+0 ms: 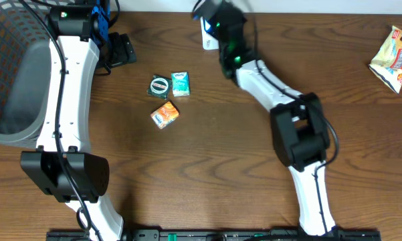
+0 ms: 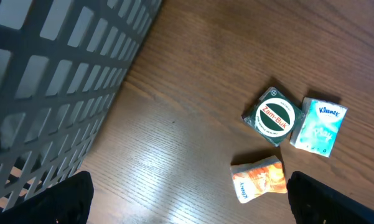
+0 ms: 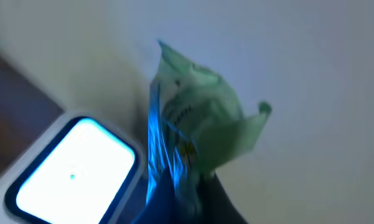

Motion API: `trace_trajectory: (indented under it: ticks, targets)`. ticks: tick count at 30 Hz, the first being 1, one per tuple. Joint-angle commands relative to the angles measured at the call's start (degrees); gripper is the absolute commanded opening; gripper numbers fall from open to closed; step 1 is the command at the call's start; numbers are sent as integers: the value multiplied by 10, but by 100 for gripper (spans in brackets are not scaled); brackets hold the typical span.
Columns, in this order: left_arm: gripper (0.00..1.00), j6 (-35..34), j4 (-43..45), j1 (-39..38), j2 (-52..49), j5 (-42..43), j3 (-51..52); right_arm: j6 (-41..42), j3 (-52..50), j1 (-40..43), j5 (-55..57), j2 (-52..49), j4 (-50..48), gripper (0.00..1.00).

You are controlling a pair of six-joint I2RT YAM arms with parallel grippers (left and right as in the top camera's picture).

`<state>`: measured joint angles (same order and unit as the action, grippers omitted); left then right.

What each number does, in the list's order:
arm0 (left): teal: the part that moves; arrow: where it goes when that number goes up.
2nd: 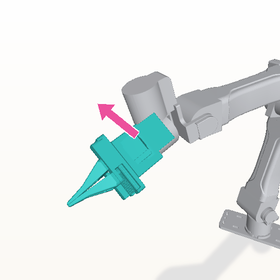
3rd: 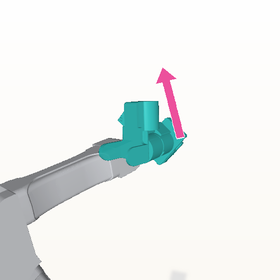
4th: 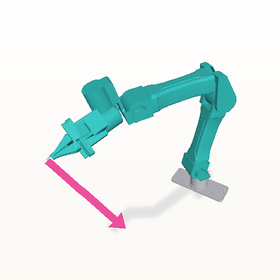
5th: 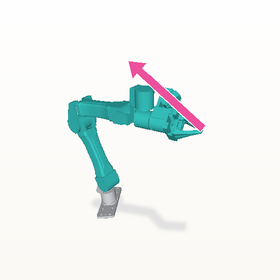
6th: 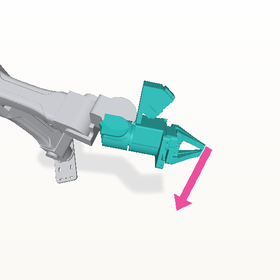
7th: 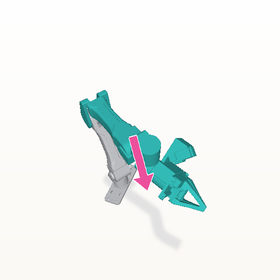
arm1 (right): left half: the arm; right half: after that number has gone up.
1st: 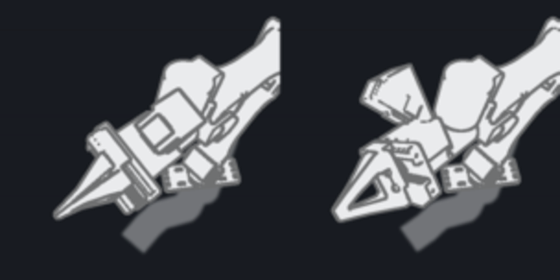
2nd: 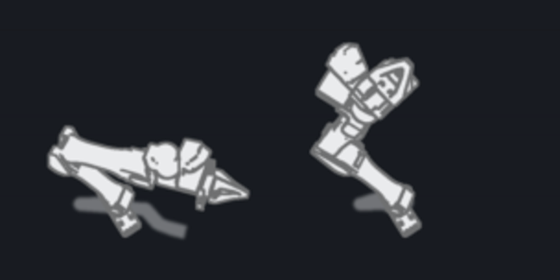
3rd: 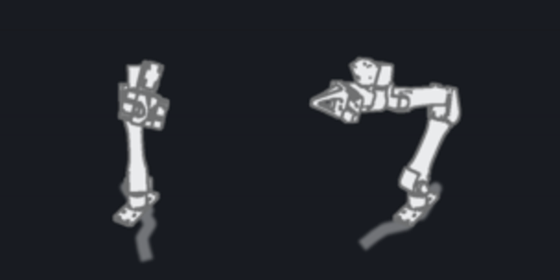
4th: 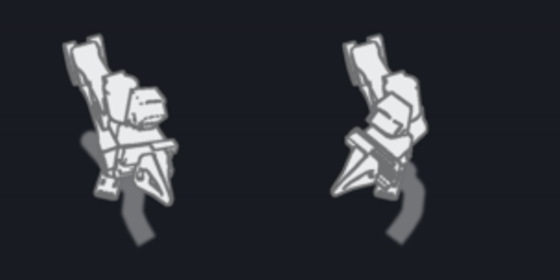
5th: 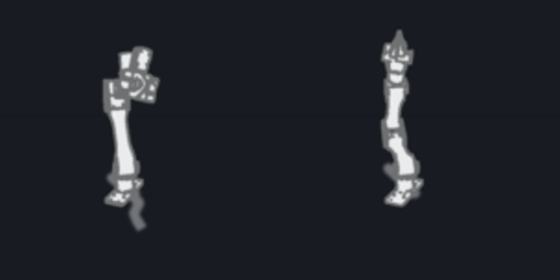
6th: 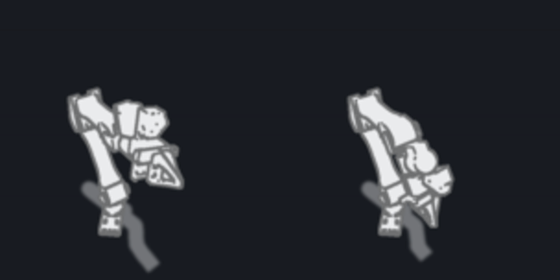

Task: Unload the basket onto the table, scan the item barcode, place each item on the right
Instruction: 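Carry the wipes pack right and place it beside the snack bag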

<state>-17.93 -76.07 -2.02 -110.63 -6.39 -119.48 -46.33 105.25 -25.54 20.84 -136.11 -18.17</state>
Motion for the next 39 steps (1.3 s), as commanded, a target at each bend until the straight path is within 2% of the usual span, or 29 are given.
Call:
trace_trajectory:
  ticks: [1,5,14,16,20,25,28,35,36,37,39]
  targets:
    - [98,5,-2,1,-6,-7,3,-191,3,-23,33,-30,-33,1]
    - [98,5,-2,1,-6,-7,3,-243,3,-33,32,-47,-40,1]
    - [98,5,-2,1,-6,-7,3,-259,3,-33,48,-48,-69,1]
    - [98,5,-2,1,-6,-7,3,-233,3,-30,57,-44,-69,1]
    - [98,5,-2,1,-6,-7,3,-127,3,-14,85,-17,-62,1]
    - [98,5,-2,1,-6,-7,3,-1,3,37,206,32,-50,1]
    - [98,5,-2,1,-6,-7,3,76,3,84,258,51,33,1]
    - [98,5,-2,1,-6,-7,3,134,3,193,282,52,272,1]
    - [98,5,-2,1,-6,-7,3,148,3,207,285,52,292,2]
    - [98,5,-2,1,-6,-7,3,169,3,228,289,52,316,8]
    - [98,5,-2,1,-6,-7,3,191,3,252,292,52,344,8]
